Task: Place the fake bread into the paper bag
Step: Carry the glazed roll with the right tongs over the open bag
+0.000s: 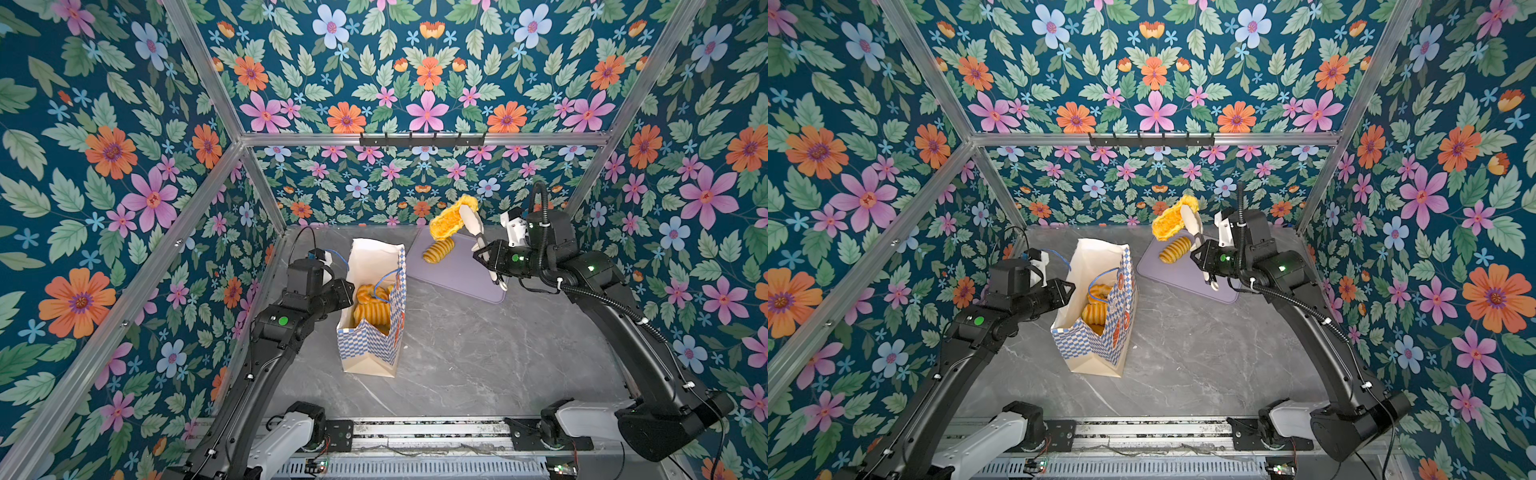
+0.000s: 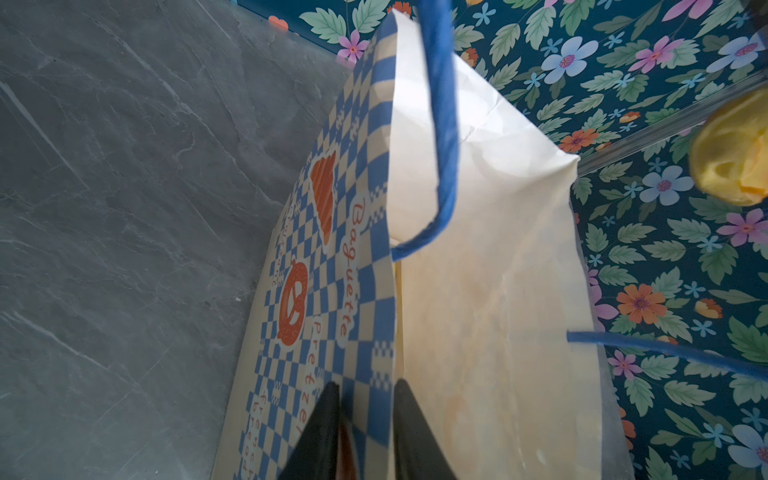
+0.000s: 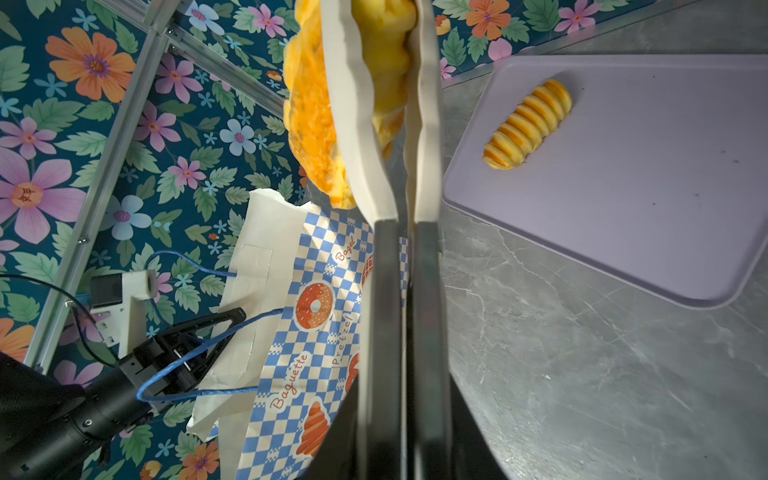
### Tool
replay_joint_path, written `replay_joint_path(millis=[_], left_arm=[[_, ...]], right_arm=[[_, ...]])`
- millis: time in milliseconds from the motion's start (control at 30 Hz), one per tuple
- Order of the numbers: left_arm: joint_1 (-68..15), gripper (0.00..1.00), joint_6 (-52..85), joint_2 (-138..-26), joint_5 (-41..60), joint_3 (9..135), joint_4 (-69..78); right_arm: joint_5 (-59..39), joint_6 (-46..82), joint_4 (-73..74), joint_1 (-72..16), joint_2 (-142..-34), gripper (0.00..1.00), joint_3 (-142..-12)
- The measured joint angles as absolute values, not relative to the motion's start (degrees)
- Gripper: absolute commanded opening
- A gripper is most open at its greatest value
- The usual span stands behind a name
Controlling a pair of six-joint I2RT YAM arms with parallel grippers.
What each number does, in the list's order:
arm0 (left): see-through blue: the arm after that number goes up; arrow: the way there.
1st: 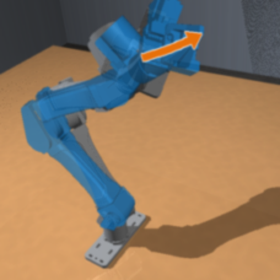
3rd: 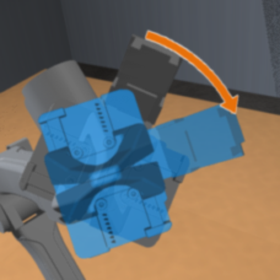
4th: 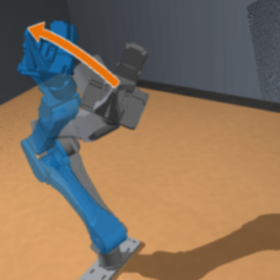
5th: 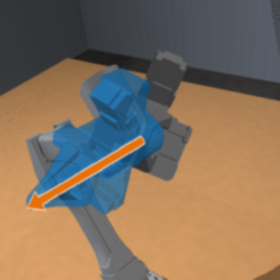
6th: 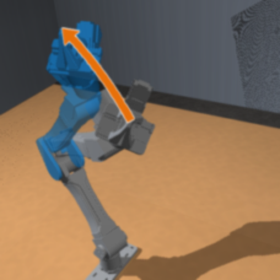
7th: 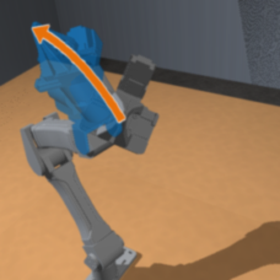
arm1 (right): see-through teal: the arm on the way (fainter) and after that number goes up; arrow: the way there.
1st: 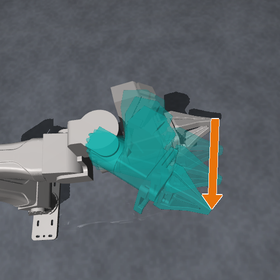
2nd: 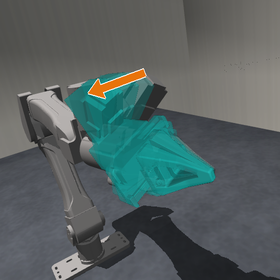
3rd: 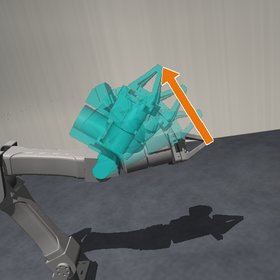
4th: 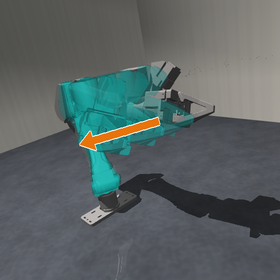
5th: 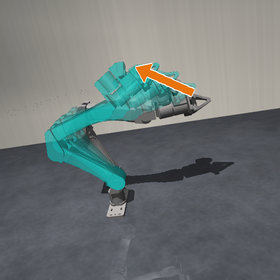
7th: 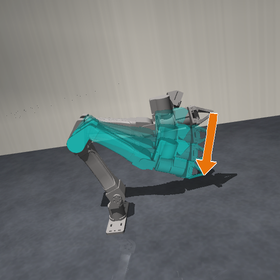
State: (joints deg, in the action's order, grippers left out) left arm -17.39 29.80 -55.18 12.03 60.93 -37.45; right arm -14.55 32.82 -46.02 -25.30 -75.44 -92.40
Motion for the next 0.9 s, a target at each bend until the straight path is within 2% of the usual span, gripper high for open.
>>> replay_joint_path(millis=[467,900], left_arm=[[-17.37,0.17,29.8,-53.47,11.38,61.54,-39.31],[-17.37,0.15,29.78,-53.41,11.18,61.54,-39.48]], right_arm=[[-10.63,31.29,-48.47,-32.21,-79.88,0.26,-100.33],[-9.26,29.63,-49.82,-37.58,-83.53,0.27,-105.27]])
